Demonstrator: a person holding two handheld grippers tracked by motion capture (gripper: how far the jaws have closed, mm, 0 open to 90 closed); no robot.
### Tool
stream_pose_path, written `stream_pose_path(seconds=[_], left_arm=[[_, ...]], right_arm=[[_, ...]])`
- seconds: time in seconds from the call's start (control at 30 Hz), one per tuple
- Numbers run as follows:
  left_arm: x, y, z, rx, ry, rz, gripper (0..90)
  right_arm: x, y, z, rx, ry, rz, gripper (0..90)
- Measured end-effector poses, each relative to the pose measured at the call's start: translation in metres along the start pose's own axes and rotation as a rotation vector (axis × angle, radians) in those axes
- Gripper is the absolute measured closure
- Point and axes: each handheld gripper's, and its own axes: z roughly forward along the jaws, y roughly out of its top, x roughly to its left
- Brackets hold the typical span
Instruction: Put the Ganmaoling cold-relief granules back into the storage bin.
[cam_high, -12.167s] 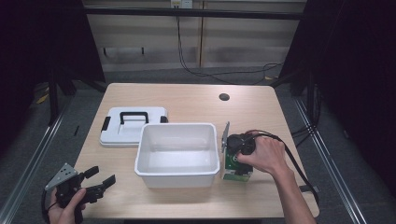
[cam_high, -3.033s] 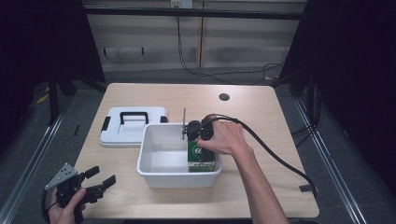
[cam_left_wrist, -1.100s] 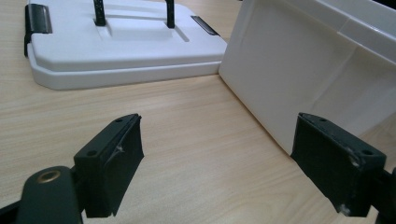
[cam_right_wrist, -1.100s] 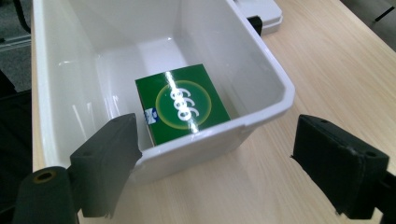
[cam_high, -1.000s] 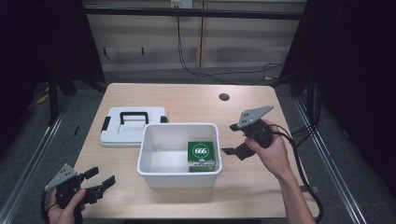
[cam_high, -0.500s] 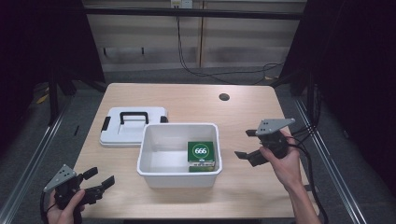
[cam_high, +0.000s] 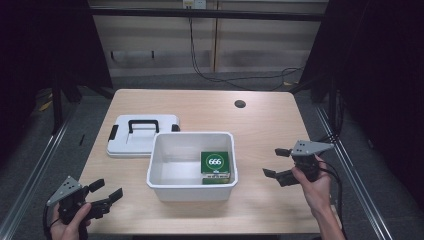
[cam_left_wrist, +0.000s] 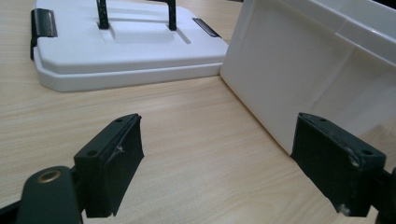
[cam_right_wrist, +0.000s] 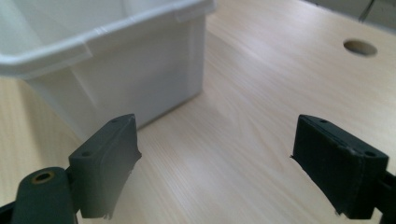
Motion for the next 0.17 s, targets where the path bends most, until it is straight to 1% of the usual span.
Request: stream_pose_path(seconds=[0.07,0.17], left_arm=[[0.000,0.000,0.001,0.003,-0.003,0.000,16.1],[-0.001,0.000,0.002,0.006,-0.011,0.001,16.1]], right_arm=[[-0.003,-0.008,0.003,0.018,-0.013,0.021,13.8],[-0.005,-0.015,0.008,0.057,0.016,0.031,14.3]])
